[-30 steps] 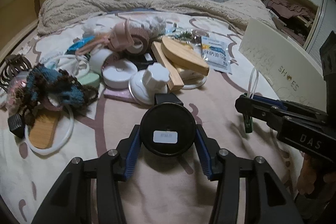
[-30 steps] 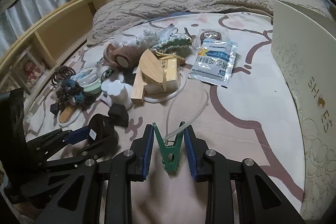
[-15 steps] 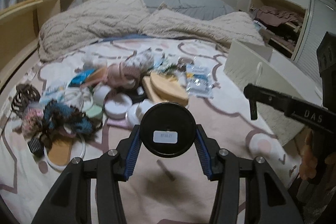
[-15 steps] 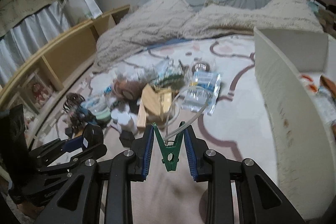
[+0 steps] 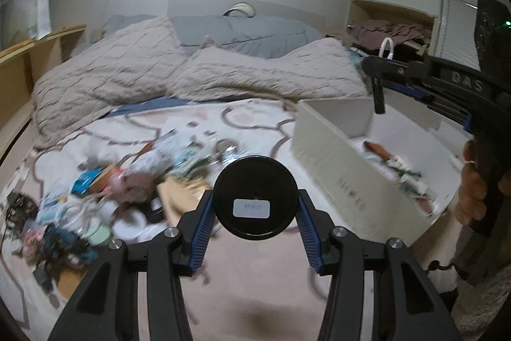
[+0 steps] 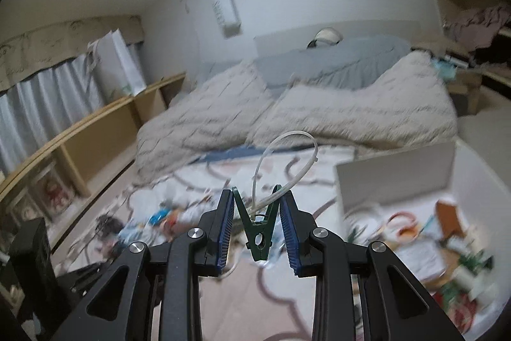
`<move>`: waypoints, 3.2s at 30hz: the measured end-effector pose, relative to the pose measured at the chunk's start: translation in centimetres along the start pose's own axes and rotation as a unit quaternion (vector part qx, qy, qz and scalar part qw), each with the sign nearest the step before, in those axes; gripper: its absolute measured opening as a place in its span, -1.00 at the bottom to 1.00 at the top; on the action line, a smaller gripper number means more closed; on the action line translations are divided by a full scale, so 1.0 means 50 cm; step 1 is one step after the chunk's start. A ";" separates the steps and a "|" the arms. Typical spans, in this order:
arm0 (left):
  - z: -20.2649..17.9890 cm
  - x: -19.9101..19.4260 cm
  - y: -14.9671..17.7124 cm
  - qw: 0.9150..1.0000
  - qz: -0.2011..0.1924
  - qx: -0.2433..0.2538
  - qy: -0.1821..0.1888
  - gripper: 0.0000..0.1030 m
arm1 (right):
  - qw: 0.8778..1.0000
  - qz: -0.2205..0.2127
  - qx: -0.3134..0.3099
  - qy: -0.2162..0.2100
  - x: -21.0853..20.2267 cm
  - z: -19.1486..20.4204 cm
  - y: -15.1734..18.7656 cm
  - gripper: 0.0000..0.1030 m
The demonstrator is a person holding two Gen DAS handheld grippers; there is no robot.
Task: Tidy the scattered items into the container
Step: 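Carry the held peg and black jar over the white box with both tools, then open the right tool to drop the peg while the left tool releases the jar into the box, then withdraw both open tools up and away from the white box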
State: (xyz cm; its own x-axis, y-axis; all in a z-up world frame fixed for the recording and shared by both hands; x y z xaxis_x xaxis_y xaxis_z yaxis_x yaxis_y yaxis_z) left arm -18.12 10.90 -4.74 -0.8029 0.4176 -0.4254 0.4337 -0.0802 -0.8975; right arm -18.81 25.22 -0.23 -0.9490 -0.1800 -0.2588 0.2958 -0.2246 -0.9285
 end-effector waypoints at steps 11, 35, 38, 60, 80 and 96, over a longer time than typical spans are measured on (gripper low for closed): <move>-0.149 0.065 -0.085 0.998 -0.018 0.023 0.056 -0.04 | 0.994 -0.030 0.033 0.097 -0.020 -0.186 -0.080 -0.41; -0.331 0.315 -0.147 0.993 0.080 0.025 0.082 -0.04 | 0.969 0.095 0.055 0.222 0.012 -0.421 0.019 -0.41; -0.334 0.341 -0.144 0.992 0.100 0.022 0.077 -0.04 | 0.968 0.098 0.059 0.223 0.011 -0.428 0.022 -0.41; -0.336 0.444 -0.111 0.986 0.128 0.105 -0.024 0.29 | 0.962 0.106 0.021 0.252 -0.015 -0.426 0.025 0.45; -0.339 0.384 -0.108 0.988 0.113 0.103 -0.004 0.38 | 0.958 0.110 0.016 0.263 -0.026 -0.413 0.041 0.45; -0.308 0.311 -0.108 0.992 0.086 0.091 0.013 0.83 | 0.952 0.102 0.002 0.290 -0.057 -0.405 0.044 0.57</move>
State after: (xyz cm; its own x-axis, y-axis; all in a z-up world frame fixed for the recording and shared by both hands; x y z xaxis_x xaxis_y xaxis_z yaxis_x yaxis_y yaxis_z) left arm -26.65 31.76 -4.72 -0.7121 0.4059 -0.5729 0.4800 -0.3140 -0.8191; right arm -17.65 44.61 -6.92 -0.7722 0.3383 -0.5378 0.4790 -0.2461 -0.8426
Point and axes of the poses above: each gripper's, at about its wrist camera, not at the fingertips, and x roughly the way its jaws point, z to its left, y to its underside, the point moved 5 cm from there along x, roughly the way its jaws point, and after that the axes turned 10 degrees about -z, right-handed, at the moved point
